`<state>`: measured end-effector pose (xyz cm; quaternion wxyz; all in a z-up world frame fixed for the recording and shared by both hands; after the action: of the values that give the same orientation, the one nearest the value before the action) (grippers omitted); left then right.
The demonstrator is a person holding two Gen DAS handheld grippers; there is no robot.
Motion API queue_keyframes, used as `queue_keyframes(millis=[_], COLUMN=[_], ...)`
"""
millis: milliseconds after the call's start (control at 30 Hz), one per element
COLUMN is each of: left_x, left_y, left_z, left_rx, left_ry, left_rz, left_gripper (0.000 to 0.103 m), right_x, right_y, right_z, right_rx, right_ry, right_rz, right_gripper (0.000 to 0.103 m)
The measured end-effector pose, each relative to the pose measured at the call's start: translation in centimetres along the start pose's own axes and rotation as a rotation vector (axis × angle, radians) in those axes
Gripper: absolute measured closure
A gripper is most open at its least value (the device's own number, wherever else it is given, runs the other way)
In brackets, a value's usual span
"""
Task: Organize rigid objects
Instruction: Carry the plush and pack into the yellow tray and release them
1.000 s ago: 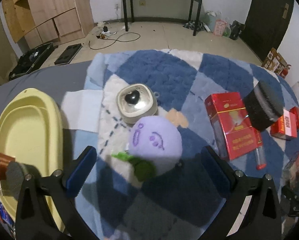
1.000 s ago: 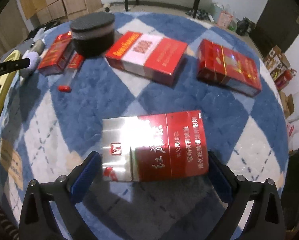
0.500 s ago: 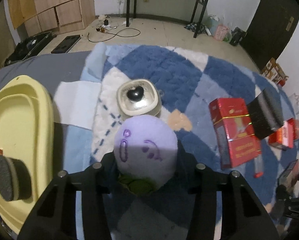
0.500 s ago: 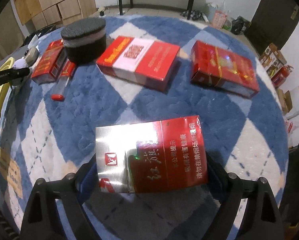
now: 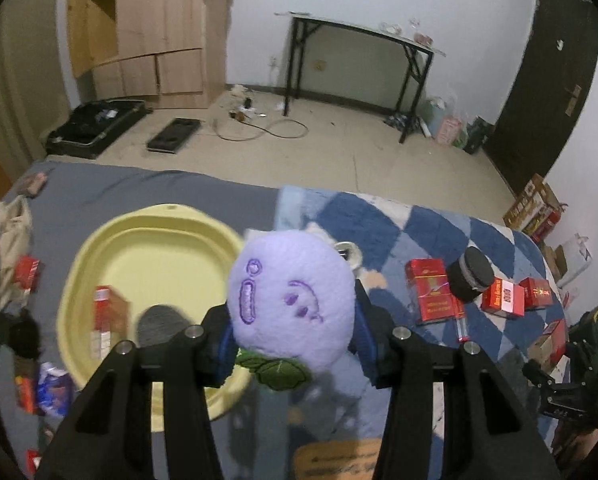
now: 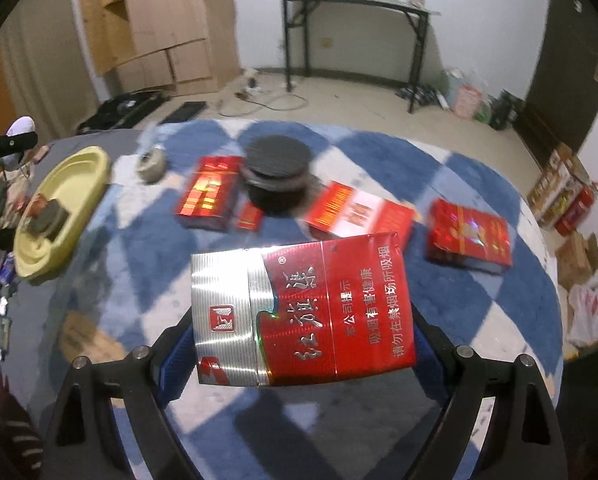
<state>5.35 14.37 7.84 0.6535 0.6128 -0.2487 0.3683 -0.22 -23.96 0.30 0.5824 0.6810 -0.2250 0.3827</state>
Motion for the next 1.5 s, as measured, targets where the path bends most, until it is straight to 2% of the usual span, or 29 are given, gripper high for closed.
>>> queue_keyframes(millis=[200,300,400,533,600,667,867,1000,1200,1300,1400,1500], left_x=[0.6,1.8,2.7,2.8,2.4,1.8,0.6,0.0,-1.1,-2.2,-3.2,-3.4], left_y=[2.3,2.8,1.9,-0.5,-1.9,-3.5,-9.1,-12.8,-16.1,-16.9,-17.4,-17.1], left_z=[-4.3,-6.6,-9.4,-13.3,-14.9,-16.3,-18.7,-19.2,-21.0,-21.6,-22.0,-21.9], left_rx=[0.050,0.080,0.120,0.161,0.179,0.193,0.168,0.142,0.131,0.105,0.115,0.118], left_ry=[0.043,0.048,0.055,0.093,0.107,0.123,0.149,0.166,0.202,0.240,0.251,0.240], left_rz=[0.026,0.048,0.032,-0.008,-0.037,-0.068,-0.160,-0.217,-0.268,-0.298,-0.322,-0.306], left_gripper=[0.053,0.053,0.052,0.052,0.052,0.052,0.052,0.052,0.052,0.052,0.052,0.046], right_x=[2.1,4.4,7.1,9.9,10.4,10.3,8.5,7.1,6.2,6.3,6.4,6.0], right_y=[2.4,2.6,1.9,-0.4,-2.3,-4.6,-10.2,-13.2,-16.3,-16.6,-16.7,-16.7], right_z=[-4.6,-7.9,-12.0,-18.6,-22.2,-25.3,-32.1,-34.7,-36.9,-37.8,-38.0,-38.3], right_rx=[0.085,0.142,0.222,0.307,0.360,0.404,0.449,0.443,0.442,0.452,0.453,0.446], right_ry=[0.077,0.109,0.126,0.207,0.246,0.272,0.361,0.428,0.449,0.452,0.448,0.475], right_rz=[0.019,0.042,0.056,0.066,0.039,0.002,-0.104,-0.155,-0.187,-0.167,-0.163,-0.162], right_gripper=[0.012,0.012,0.012,0.012,0.012,0.012,0.012,0.012,0.012,0.012,0.011,0.011])
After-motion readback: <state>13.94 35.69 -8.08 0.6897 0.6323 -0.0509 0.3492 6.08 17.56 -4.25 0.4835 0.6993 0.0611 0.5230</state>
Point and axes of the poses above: each gripper's, at about its wrist camera, not at the fingertips, and y roughly against the way its jaws point, z to its right, x to its top, the point moved 2 cm from there along -y, roughly the way its jaws point, and after that the axes turned 11 degrees about z, right-handed, at the moved point
